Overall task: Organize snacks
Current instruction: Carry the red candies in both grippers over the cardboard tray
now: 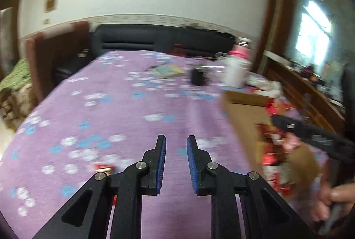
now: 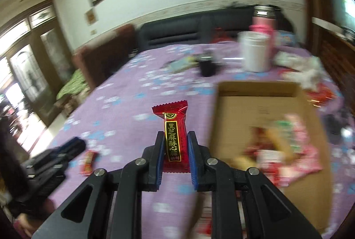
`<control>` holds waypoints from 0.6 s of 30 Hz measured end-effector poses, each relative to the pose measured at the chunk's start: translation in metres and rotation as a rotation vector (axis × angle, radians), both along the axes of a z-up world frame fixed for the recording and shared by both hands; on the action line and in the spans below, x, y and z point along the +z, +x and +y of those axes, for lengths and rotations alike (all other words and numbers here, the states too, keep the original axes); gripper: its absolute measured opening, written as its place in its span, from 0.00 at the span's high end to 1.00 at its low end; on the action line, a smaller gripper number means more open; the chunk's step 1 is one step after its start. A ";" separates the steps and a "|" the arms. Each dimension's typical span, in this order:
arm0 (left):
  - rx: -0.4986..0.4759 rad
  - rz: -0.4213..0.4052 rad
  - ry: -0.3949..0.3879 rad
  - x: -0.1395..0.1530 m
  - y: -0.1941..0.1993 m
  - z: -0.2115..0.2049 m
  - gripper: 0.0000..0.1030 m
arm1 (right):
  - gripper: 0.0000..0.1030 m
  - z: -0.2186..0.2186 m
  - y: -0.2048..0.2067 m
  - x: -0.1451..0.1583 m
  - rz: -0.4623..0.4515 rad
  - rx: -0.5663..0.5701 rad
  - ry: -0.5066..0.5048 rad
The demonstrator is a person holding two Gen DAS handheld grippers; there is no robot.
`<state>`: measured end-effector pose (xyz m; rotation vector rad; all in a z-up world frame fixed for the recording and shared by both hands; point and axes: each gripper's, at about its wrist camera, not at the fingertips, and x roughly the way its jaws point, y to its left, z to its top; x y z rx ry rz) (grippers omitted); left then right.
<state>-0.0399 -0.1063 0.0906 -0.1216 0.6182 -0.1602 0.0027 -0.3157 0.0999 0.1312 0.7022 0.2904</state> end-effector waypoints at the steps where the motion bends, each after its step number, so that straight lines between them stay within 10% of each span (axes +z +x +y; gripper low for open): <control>1: -0.056 0.008 -0.023 0.002 0.004 -0.017 0.81 | 0.82 -0.017 0.002 -0.004 0.005 -0.050 0.002; 9: -0.371 0.127 -0.127 -0.012 0.032 -0.126 0.82 | 0.82 -0.082 0.018 -0.017 0.063 -0.230 0.000; 18: -0.359 0.141 -0.084 -0.017 0.034 -0.138 0.82 | 0.82 -0.085 0.027 -0.041 0.171 -0.193 0.038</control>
